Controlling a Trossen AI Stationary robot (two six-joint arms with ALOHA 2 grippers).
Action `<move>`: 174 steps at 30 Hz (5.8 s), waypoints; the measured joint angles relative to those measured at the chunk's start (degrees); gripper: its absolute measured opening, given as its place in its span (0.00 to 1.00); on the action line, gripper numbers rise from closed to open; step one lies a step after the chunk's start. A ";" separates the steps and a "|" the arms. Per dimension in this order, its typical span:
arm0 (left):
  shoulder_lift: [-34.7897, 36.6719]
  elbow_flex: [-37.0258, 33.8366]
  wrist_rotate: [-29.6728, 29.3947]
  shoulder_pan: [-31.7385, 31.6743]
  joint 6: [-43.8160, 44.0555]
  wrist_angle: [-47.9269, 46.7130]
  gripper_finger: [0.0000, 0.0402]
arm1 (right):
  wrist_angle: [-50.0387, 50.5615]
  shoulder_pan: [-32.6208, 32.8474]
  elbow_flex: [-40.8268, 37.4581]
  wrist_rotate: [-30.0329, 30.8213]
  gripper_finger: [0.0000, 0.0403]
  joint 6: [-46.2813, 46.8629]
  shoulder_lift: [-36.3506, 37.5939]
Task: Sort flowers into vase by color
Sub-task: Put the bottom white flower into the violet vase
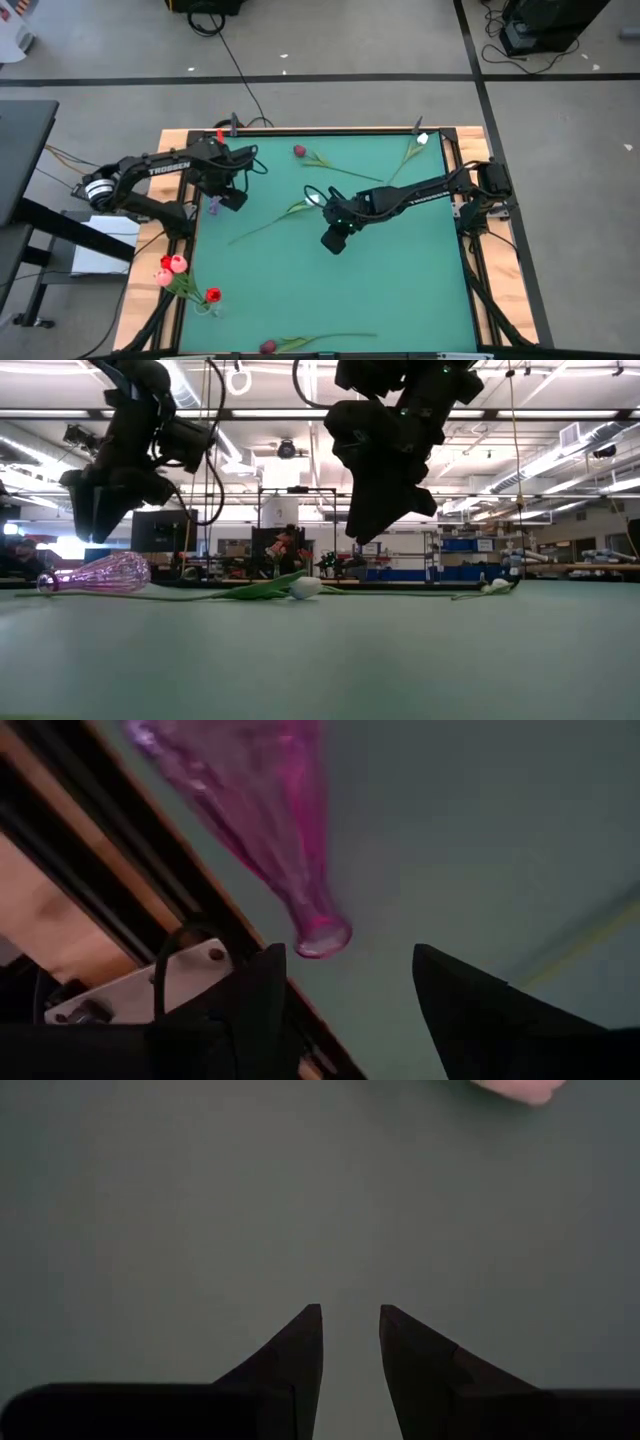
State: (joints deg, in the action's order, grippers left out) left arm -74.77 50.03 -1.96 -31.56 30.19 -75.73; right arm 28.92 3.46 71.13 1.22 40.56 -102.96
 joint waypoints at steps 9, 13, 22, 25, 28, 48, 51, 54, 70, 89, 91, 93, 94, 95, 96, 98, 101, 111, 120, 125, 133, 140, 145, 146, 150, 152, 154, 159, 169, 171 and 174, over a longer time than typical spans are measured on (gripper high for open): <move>1.71 -7.43 -0.15 -1.76 2.85 5.26 0.56 | 0.43 -0.62 0.00 -0.20 0.28 -2.23 0.00; 1.71 -10.29 -0.22 -1.76 3.51 9.23 0.54 | 0.52 -1.07 0.00 -0.50 0.28 -2.96 0.00; 1.67 -16.78 -2.37 -1.76 6.20 16.22 0.47 | 0.70 -1.37 0.00 -1.26 0.28 -3.08 0.00; 1.67 -17.51 -3.14 -1.76 4.77 17.44 0.44 | 0.73 -1.35 0.00 -1.28 0.28 -3.06 0.00; 1.67 -17.60 -3.53 -1.76 3.53 18.35 0.39 | 0.75 -1.35 0.00 -1.74 0.28 -2.80 0.00; 1.50 2.38 -10.88 4.32 -5.40 -8.43 0.27 | -0.11 -0.59 0.00 -2.74 0.28 -2.67 0.00; -0.72 5.97 -10.85 3.98 -6.96 -13.65 0.27 | -0.67 -0.59 0.00 -3.42 0.28 -2.77 0.00; -3.90 7.59 -6.08 3.38 -9.76 -14.05 0.27 | -1.02 -0.59 0.00 -6.32 0.28 -3.09 0.00; -23.24 16.52 25.81 0.43 -16.01 -14.03 0.27 | 5.01 2.92 -0.02 -26.67 0.28 -7.83 0.63; -23.75 18.24 48.38 -11.64 -0.01 -14.22 0.29 | 5.94 6.74 -0.04 -33.84 0.28 -4.14 3.15; -23.75 18.26 50.21 -11.62 2.75 -14.37 0.31 | 5.87 7.19 -0.04 -33.83 0.28 -3.38 3.62; -23.75 18.24 52.53 -11.31 4.64 -14.26 0.32 | 5.81 7.51 -0.04 -33.86 0.28 -2.90 3.88; -23.75 18.24 54.05 -11.24 5.46 -14.23 0.32 | 5.74 7.61 -0.04 -34.01 0.28 -2.59 3.91; -23.75 18.24 55.98 -11.20 6.47 -14.28 0.32 | 5.75 7.68 -0.04 -34.17 0.28 -1.98 3.96; -23.75 18.23 57.99 -11.16 7.78 -14.26 0.32 | 5.82 7.70 -0.04 -34.27 0.28 -1.35 3.96; -23.75 17.69 61.78 -10.96 9.56 -14.27 0.31 | 5.67 7.70 -0.04 -34.41 0.28 -0.15 4.09; -23.75 17.06 61.66 -11.38 13.62 -13.87 0.30 | 5.69 7.21 -0.04 -35.71 0.28 0.66 4.11; -23.72 10.21 53.72 -15.59 17.49 -4.21 0.29 | 3.36 4.24 -0.04 -33.82 0.28 3.47 4.11; -23.69 11.66 53.25 -22.61 15.75 -2.64 0.30 | 3.13 3.40 -0.04 -34.32 0.28 3.47 4.11; -23.69 12.71 52.77 -23.53 14.22 -2.37 0.33 | 3.14 2.79 -0.04 -34.60 0.28 3.47 4.11; -23.75 12.71 52.88 -25.58 13.60 -2.42 0.34 | 3.14 2.54 -0.02 -34.45 0.28 4.03 4.10; -23.75 12.71 56.40 -25.34 12.03 -1.40 0.34 | 3.16 1.67 -0.02 -34.66 0.28 3.10 4.09; -23.77 12.76 58.06 -24.31 11.83 0.63 0.34 | 3.16 0.53 -0.02 -35.82 0.28 2.99 4.09; -23.77 12.76 58.53 -24.33 11.76 1.06 0.34 | 3.16 0.33 -0.02 -36.02 0.28 2.94 4.09; -23.77 13.11 58.93 -24.42 11.92 0.76 0.37 | 3.17 -0.45 -0.02 -36.94 0.28 2.79 4.09; -23.77 14.40 59.26 -24.36 12.12 0.51 0.40 | 3.16 -0.91 -0.02 -37.32 0.28 2.79 4.09; -23.77 15.69 59.53 -24.38 13.31 0.14 0.44 | 3.16 -1.46 -0.02 -37.92 0.28 2.75 4.09; -23.77 18.77 60.00 -24.66 14.31 0.95 0.56 | 3.14 -2.57 -0.02 -38.30 0.28 2.57 4.09; -23.75 26.02 59.26 -25.91 6.78 -1.46 0.63 | 3.10 -3.65 -0.02 -39.13 0.28 1.44 4.09; -23.75 27.35 57.31 -26.28 3.89 -3.01 0.63 | 3.08 -3.98 -0.02 -39.75 0.28 1.26 4.07; -23.75 28.18 54.71 -26.52 -1.90 -5.25 0.63 | 3.08 -4.40 -0.02 -40.31 0.28 0.92 4.07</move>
State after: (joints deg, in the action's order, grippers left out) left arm -98.52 78.21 52.75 -58.08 28.28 -80.99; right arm 32.00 -0.94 71.11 -39.09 41.48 -98.89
